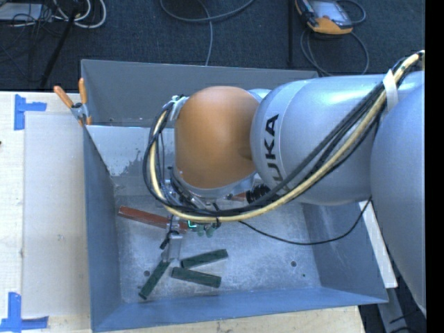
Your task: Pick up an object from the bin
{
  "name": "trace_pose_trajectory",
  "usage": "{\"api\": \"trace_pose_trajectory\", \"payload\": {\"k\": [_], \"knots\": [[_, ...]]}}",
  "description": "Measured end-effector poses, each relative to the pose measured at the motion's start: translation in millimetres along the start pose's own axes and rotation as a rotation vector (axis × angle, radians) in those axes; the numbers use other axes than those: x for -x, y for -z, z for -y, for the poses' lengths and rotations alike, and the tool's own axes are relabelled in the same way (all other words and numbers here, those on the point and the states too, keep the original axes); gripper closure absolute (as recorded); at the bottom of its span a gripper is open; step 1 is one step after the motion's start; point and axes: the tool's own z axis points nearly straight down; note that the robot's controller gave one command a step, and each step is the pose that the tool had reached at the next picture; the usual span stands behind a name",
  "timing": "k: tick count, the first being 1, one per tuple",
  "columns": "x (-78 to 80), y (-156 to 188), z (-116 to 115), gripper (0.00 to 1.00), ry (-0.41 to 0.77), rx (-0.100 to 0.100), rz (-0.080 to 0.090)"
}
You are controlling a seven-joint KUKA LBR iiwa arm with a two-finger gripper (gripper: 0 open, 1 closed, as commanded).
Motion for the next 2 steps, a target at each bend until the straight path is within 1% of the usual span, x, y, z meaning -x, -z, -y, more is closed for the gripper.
{"api": "trace_pose_trajectory", "payload": {"k": [1, 2], "knots": [[74.9, -131, -18, 0.0, -0.094, 0.002, 0.007], [70.0, -95, -13, 0.0, -0.174, 0.004, 0.011]]}}
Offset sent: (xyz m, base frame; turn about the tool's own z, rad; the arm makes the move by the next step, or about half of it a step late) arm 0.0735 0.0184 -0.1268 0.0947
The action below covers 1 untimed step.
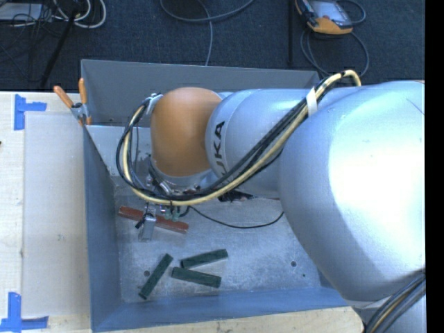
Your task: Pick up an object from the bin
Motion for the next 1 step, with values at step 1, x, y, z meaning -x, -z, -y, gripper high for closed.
{"api": "trace_pose_trajectory", "payload": {"k": [1], "knots": [[-7.8, -0.2, -7.5, 0.0, -0.219, -0.002, -0.003]]}}
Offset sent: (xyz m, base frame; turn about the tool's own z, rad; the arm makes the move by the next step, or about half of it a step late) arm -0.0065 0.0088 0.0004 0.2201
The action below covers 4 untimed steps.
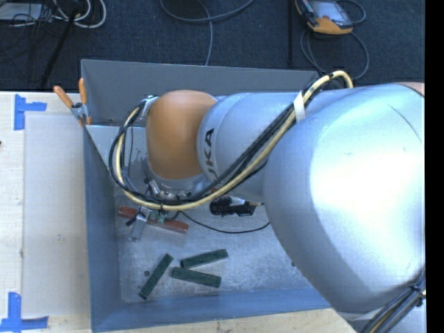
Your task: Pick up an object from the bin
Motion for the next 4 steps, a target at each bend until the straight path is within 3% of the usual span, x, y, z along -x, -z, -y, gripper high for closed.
{"api": "trace_pose_trajectory", "payload": {"k": [1, 2, 3, 4], "knots": [[10.7, -33, 7, 0.0, -0.176, -0.003, -0.003], [10.6, -33, 7, 0.0, -0.176, -0.002, -0.001], [10.6, -33, 7, 1.0, -0.176, -0.001, -0.001], [12.0, 41, 6, 1.0, -0.176, 0.006, 0.005]]}}
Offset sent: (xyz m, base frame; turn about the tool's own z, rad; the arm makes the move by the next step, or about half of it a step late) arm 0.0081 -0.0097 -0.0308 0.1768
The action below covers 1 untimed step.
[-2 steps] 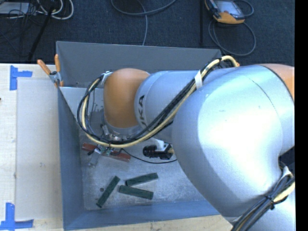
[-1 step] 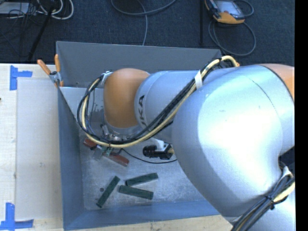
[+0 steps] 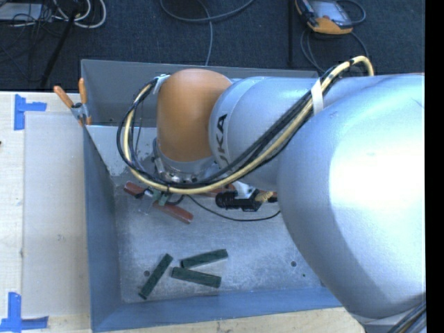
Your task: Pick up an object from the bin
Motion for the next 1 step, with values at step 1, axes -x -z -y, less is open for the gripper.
{"api": "trace_pose_trajectory", "payload": {"k": [1], "knots": [[0.0, 0.7, 0.1, 1.0, 0.001, -0.005, -0.004]]}}
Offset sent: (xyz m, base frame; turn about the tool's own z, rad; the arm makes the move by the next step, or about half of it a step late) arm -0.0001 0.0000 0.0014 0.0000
